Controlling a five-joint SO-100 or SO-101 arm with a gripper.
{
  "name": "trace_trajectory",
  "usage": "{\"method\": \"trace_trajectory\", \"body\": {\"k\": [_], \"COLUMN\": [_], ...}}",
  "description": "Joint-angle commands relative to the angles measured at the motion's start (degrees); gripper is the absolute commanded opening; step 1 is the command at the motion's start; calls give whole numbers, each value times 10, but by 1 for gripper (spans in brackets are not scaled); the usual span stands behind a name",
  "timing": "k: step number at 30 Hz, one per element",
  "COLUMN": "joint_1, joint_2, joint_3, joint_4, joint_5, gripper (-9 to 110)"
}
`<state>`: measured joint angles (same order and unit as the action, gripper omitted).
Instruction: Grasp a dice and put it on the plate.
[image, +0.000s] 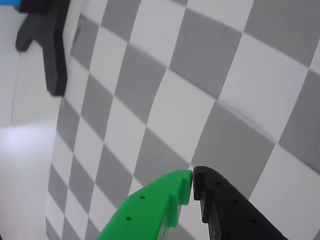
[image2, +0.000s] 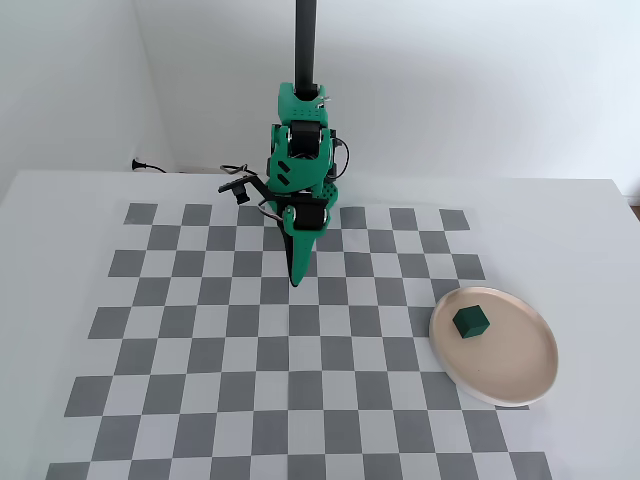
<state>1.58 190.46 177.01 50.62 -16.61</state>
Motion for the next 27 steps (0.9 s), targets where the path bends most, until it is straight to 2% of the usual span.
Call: {"method": "trace_trajectory", "body": {"k": [1,6,9,16,27], "joint_1": [33,47,43,45,40], "joint_2": [5,4,4,4,5], "joint_3": [3,1,-4,-17,-1], "joint_4": [-35,16,53,95,39], "joint_5": [16,145,178,192,183], "gripper": [-4,-4,-4,-4,-4]}}
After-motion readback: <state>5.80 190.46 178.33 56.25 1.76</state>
